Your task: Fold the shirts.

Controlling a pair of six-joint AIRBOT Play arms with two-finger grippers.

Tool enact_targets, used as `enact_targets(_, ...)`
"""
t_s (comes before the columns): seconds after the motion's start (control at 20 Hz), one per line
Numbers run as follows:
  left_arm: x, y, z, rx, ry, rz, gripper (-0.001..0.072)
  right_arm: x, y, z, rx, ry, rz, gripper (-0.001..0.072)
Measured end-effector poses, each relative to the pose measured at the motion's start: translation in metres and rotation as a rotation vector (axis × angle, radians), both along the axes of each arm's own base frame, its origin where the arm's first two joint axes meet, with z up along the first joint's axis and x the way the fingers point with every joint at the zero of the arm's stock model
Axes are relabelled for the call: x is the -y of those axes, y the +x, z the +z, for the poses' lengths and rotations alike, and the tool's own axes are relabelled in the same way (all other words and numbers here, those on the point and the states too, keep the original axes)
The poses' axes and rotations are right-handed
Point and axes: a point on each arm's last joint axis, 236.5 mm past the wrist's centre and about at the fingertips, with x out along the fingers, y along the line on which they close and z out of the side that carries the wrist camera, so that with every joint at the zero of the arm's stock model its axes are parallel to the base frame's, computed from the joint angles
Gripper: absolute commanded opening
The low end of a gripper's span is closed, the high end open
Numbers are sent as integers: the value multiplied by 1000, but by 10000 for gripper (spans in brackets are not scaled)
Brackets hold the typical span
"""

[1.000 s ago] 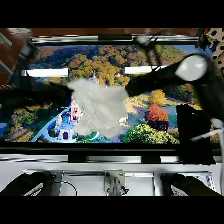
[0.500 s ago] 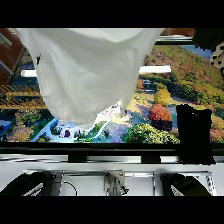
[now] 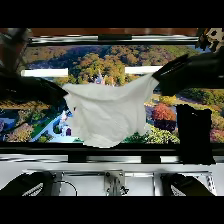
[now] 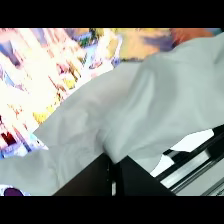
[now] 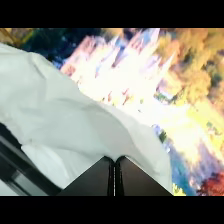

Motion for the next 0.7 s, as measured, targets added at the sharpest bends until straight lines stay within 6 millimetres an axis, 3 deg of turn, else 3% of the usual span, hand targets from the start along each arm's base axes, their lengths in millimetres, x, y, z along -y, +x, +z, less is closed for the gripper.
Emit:
enact_targets(0.05, 0, 3, -29, -72, 20, 21, 470, -2, 5, -20, -61, -27, 4, 62)
enact_targets(0.1, -1, 4, -55, -142, 34, 47, 578, -5, 12, -39, -116, -51, 6, 62)
enact_targets(0.2, -3, 3, -86, -228, 49, 86, 578, -9, 23, -71, -205, -90, 9, 62)
enact_targets(0.35, -10, 3, -101, -261, 71, 108, 577, -15, 39, -98, -260, -107, 4, 62)
enact_targets(0.55, -52, -5, -114, -284, 199, 160, 577, -20, 52, -108, -261, -102, -6, 63)
enact_targets(0.7, -77, -27, -140, -348, 276, 203, 577, -22, 56, -110, -260, -96, -12, 62)
